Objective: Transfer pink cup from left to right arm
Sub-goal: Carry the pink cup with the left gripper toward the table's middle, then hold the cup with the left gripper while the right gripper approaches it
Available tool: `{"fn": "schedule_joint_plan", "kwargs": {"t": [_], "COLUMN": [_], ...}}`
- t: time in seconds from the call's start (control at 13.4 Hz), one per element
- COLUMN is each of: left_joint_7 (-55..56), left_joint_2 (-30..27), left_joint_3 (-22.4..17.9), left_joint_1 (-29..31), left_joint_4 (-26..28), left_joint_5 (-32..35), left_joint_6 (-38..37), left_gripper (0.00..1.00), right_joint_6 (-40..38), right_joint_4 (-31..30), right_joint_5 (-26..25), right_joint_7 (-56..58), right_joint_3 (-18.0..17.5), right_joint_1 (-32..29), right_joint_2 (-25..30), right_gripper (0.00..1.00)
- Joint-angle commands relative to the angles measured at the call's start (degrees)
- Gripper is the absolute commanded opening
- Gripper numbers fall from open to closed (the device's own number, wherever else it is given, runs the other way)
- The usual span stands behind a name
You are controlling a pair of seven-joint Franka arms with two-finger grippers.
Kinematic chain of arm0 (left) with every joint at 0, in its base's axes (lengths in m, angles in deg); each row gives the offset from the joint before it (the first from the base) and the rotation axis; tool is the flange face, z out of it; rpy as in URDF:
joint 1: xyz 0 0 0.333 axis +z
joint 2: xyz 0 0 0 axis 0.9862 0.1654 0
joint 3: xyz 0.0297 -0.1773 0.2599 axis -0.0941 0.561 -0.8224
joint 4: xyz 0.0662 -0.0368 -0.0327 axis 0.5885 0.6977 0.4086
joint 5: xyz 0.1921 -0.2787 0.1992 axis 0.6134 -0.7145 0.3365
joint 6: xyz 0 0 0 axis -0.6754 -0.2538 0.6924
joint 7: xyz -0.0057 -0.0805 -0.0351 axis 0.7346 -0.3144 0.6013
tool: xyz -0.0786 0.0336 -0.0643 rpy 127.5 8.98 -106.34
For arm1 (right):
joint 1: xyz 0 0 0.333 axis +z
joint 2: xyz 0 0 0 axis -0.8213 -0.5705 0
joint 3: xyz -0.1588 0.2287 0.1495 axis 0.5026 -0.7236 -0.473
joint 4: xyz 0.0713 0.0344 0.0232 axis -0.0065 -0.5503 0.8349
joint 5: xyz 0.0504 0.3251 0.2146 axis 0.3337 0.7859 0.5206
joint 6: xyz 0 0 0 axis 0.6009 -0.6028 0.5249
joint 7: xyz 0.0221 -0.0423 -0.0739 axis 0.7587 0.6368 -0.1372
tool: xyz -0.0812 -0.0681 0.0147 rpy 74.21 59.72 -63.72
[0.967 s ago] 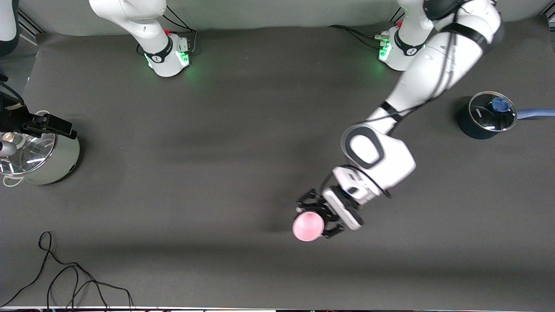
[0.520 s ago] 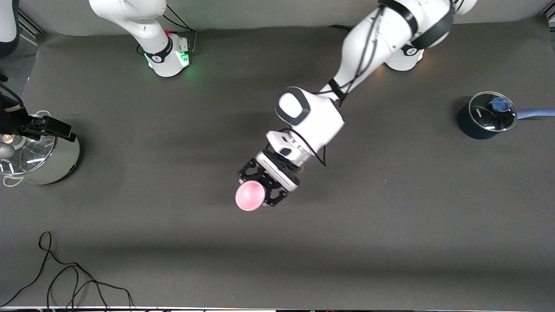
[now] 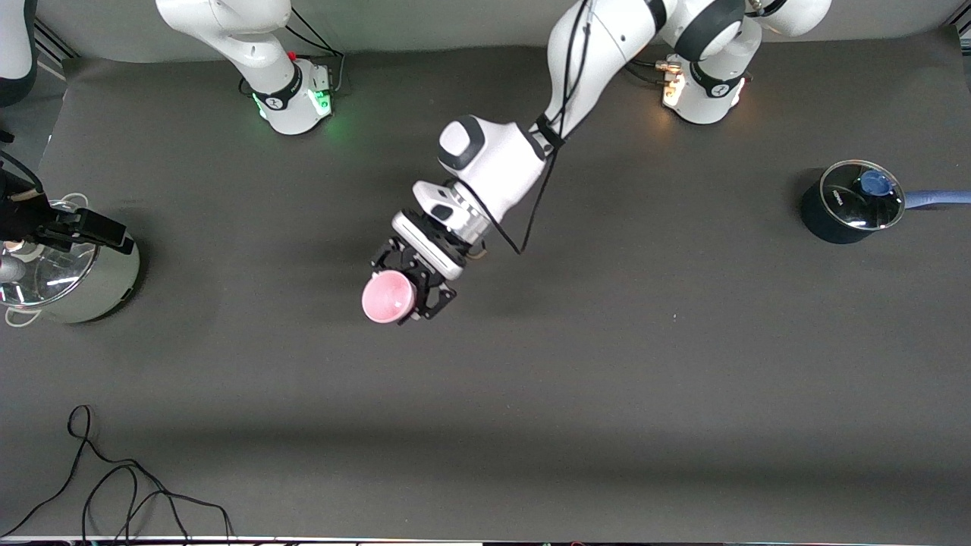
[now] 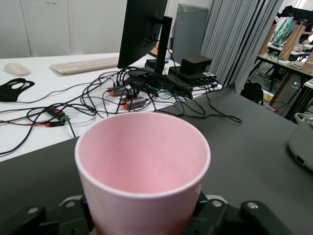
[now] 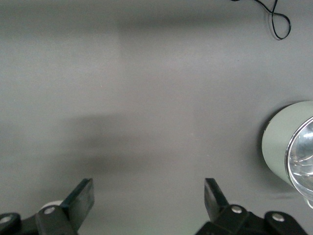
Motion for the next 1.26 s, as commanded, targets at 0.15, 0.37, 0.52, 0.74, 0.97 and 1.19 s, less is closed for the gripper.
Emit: {"fn": "schedule_joint_plan", "kwargs": {"t": [0.15,0.37,0.52,0.74,0.97,1.19], "left_joint_7": [1.4,1.5,1.5,1.5,1.5,1.5], "left_joint_2": [0.5,1.2,1.2,1.5,1.9,2.1], "left_joint_3": [-4.4,-4.6,-4.8,-5.4,-5.7,-5.8], "left_joint_1": [-4.8,-6.1,-6.6,-6.6,-6.6,-6.6], "left_joint_4": [-1.7,-2.5,-2.5,-2.4,-2.4,-2.4], "left_joint_5": [0.0,0.0,-0.1,0.0,0.0,-0.1], "left_joint_6": [4.3,7.1,7.6,7.6,7.7,7.7], "left_gripper": [0.0,0.0,0.0,0.0,0.0,0.0], "right_joint_6": [0.0,0.9,1.0,1.0,1.2,1.2], "right_joint_4": [1.4,3.0,7.7,12.5,16.9,22.3], "right_joint_5": [0.8,1.0,1.1,1.1,1.0,0.9], "right_joint_7": [0.8,0.6,-1.5,-6.6,-15.2,-20.9], "right_joint_3": [0.2,0.0,0.0,0.0,0.0,0.0], "right_joint_1": [0.5,3.7,7.4,11.8,16.9,22.0], "right_joint_2": [-0.6,-1.5,-4.7,-8.6,-11.9,-15.7], "right_gripper": [1.0,1.0,1.0,1.0,1.0,1.0]}}
